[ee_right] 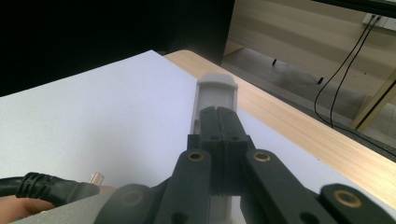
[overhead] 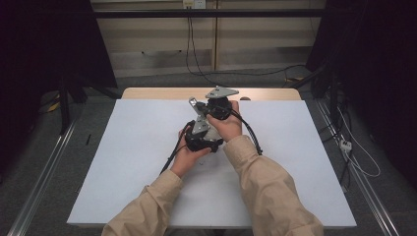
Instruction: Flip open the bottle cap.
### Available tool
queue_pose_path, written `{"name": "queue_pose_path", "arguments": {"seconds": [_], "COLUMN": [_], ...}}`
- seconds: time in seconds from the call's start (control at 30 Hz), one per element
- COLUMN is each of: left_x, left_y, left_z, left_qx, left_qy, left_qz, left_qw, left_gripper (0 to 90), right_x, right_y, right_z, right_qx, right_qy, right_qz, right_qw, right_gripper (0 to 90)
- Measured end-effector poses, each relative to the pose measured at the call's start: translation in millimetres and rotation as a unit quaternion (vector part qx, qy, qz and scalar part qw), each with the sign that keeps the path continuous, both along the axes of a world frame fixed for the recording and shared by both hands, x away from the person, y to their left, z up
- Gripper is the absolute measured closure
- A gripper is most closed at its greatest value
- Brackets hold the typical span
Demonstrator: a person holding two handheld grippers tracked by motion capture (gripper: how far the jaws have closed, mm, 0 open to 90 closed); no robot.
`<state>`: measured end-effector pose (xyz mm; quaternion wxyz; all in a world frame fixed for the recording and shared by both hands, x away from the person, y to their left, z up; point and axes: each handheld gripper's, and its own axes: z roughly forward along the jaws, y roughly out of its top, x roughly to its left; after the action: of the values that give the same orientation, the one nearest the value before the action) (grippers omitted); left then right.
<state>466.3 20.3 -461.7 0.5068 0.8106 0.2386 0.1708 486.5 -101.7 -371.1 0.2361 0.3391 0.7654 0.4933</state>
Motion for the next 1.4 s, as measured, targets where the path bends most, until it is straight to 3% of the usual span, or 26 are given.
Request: {"name": "queue_pose_path", "arguments": {"seconds": [1.07,1.4], "left_x": [-0.3,-0.2], "left_y": [0.3,1.0], "left_z": [0.1,1.1], "left_qx": [-0.002,0.000], "left_qy": [0.002,0.001], "left_qz": [0.005,0.005], "left_qw": [1.0000,1.0000], "left_gripper": [18.4,14.7], "right_x": [3.0,-1.4], "right_y": [-0.6,-7.0], "right_z": [-5.0,-1.3], "right_qx": [0.000,-0.014], "right_qy": [0.012,0.009], "right_qz": [0.005,0.003], "right_qw": [0.9999,0.9999], "right_gripper": [90.0,89.0]}}
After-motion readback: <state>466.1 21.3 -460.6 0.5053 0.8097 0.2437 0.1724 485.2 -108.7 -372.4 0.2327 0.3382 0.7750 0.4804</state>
